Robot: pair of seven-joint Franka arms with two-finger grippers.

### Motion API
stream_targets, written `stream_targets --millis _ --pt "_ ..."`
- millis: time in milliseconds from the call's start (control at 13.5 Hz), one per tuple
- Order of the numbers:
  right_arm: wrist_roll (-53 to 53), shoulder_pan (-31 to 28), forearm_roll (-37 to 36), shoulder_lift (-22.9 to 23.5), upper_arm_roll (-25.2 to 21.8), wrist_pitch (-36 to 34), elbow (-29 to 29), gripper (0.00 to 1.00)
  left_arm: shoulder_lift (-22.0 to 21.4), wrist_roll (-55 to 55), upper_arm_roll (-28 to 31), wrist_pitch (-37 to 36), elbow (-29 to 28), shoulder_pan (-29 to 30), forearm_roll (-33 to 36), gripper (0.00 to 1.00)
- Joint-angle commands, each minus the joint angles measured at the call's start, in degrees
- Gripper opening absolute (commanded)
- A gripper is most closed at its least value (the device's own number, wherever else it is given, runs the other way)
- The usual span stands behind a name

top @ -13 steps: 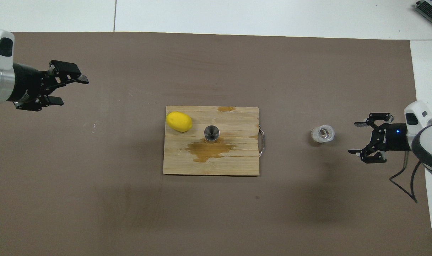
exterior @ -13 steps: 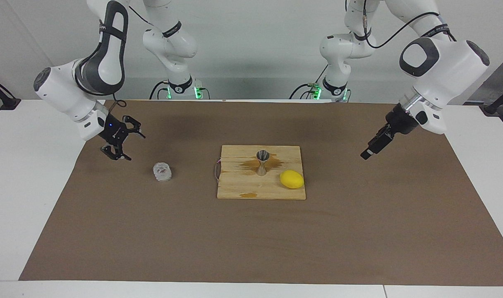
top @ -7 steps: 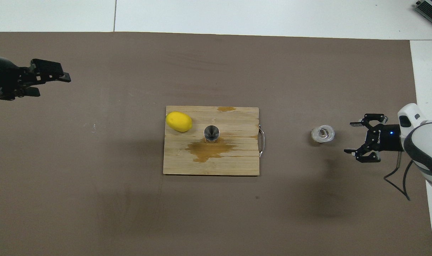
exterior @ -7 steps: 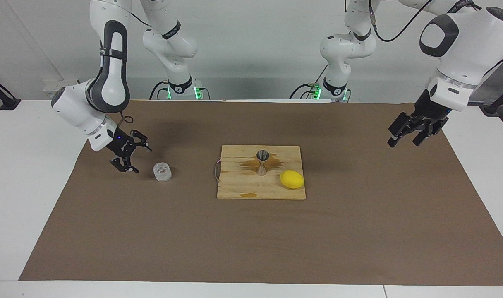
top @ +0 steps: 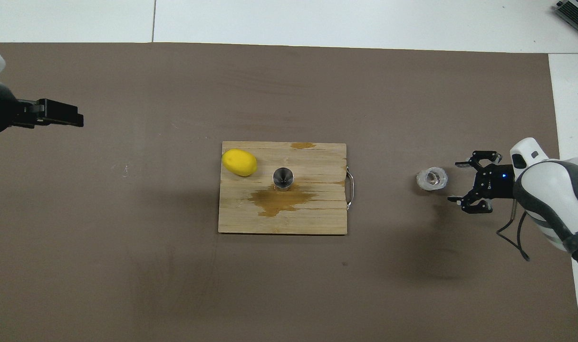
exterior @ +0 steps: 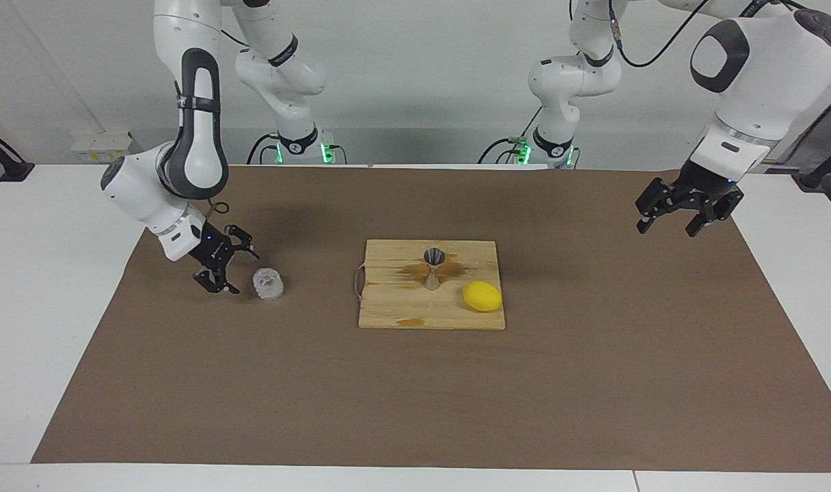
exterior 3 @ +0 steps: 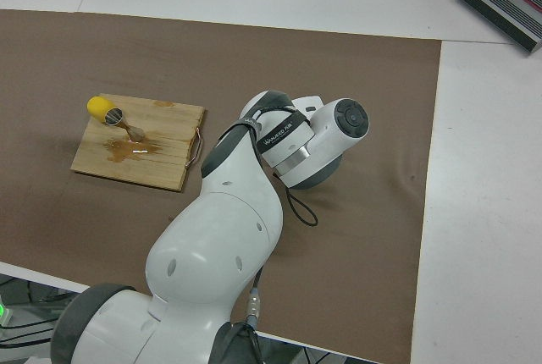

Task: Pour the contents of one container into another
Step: 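Close the right gripper around the small white cup and lift it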

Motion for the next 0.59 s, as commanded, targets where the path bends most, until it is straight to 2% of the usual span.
stream_targets --millis 0,371,520 --pt "-2.82 0.1 3.48 1.57 0.24 1.73 -0.4 1.0 -1.76 1.26 0.2 -3.02 0.7 -0.93 3.17 1.0" --pt "-3.26 3.0 7.08 2.89 0.41 3.85 -0.4 1.0 -2.56 -3.76 0.37 -3.9 0.78 -0.93 4.85 1.0" --pt "-5.19 3.18 9.27 3.33 0.41 5.16 -0.4 1.0 -2.64 -3.06 0.29 -7.23 1.13 -0.93 7.22 1.0"
